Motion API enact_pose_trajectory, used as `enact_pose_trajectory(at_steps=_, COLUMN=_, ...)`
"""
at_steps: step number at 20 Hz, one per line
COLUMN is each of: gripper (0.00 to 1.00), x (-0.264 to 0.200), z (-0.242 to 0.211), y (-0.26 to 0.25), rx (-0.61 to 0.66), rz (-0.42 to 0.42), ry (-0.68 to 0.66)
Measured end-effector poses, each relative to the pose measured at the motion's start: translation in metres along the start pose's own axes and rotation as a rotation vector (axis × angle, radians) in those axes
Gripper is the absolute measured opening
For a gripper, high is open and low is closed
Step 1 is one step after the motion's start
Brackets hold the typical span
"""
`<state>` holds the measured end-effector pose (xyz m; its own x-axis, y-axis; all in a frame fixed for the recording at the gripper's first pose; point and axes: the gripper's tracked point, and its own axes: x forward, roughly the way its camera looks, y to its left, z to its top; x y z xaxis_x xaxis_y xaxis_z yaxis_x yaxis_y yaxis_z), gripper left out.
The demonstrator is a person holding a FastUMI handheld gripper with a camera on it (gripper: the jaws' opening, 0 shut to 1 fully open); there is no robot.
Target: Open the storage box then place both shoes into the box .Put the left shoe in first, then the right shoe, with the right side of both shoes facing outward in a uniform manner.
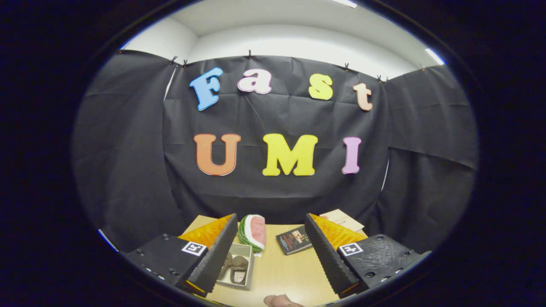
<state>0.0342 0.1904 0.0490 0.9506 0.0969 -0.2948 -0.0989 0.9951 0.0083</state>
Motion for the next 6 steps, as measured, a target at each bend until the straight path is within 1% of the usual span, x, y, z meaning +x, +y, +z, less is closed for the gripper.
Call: enact_pose_trajectory(at_steps=6, gripper=0.96, x=0.0062, z=-0.0017, y=-0.0053, rx=0.009, rz=-0.002, ry=0.016)
